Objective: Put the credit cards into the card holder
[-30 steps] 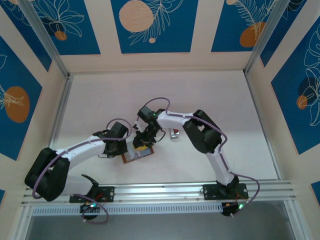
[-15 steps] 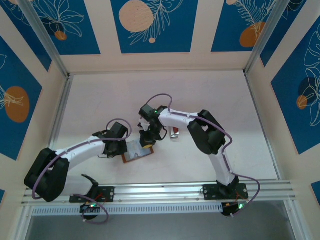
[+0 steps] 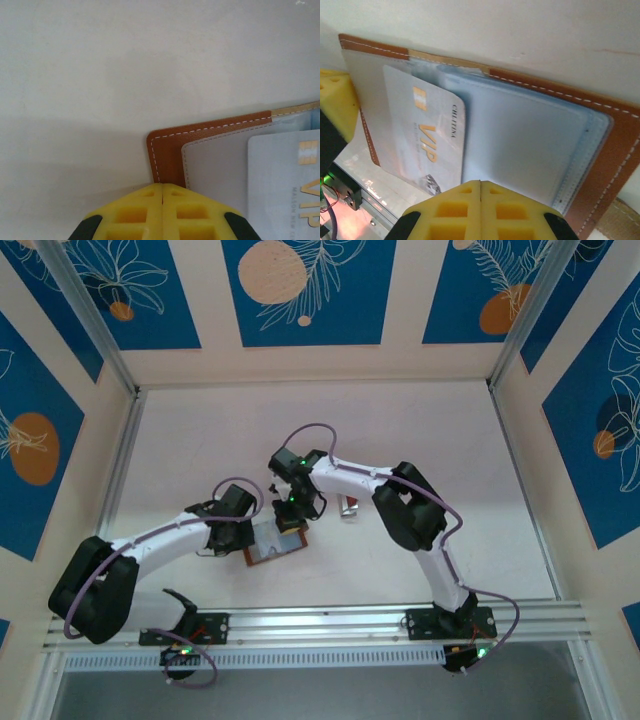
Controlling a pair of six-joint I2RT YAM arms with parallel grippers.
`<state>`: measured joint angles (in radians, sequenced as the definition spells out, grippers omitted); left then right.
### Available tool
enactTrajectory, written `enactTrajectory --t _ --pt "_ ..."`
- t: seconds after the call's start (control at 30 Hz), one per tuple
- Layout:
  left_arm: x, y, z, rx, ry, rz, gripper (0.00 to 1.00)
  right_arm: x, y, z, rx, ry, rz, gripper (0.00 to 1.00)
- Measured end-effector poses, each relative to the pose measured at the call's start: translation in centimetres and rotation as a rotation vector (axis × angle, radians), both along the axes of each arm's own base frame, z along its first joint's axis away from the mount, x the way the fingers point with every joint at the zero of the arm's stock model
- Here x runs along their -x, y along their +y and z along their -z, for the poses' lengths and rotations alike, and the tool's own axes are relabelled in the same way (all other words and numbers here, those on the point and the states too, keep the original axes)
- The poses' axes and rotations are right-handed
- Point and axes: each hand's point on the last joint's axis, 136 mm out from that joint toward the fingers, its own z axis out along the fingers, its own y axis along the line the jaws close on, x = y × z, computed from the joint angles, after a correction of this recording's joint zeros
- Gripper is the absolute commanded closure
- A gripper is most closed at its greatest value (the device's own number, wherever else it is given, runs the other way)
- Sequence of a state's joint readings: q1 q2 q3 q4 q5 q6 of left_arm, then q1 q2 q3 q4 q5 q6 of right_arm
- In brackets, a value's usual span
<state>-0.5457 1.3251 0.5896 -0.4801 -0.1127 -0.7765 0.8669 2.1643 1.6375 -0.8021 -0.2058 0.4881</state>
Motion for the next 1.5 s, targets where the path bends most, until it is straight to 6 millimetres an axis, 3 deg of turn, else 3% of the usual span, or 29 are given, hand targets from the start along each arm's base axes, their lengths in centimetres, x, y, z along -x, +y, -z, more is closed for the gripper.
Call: enactTrajectory --t 0.27,0.97,1.5 --pt "0.0 0.0 0.0 0.001 -0.002 0.0 1.0 0.0 0.2 1.3 0.023 0.013 -0.004 1.0" --pt "0.0 0.0 0.0 0.001 -0.002 0.0 0.99 1.3 2.6 0.8 -0.003 -0.001 -0.056 1.0" --pt "0.0 -0.3 0.0 0.002 -0.01 0.008 1.0 3.0 3.4 1.3 -0.017 0.106 -0.025 1.0"
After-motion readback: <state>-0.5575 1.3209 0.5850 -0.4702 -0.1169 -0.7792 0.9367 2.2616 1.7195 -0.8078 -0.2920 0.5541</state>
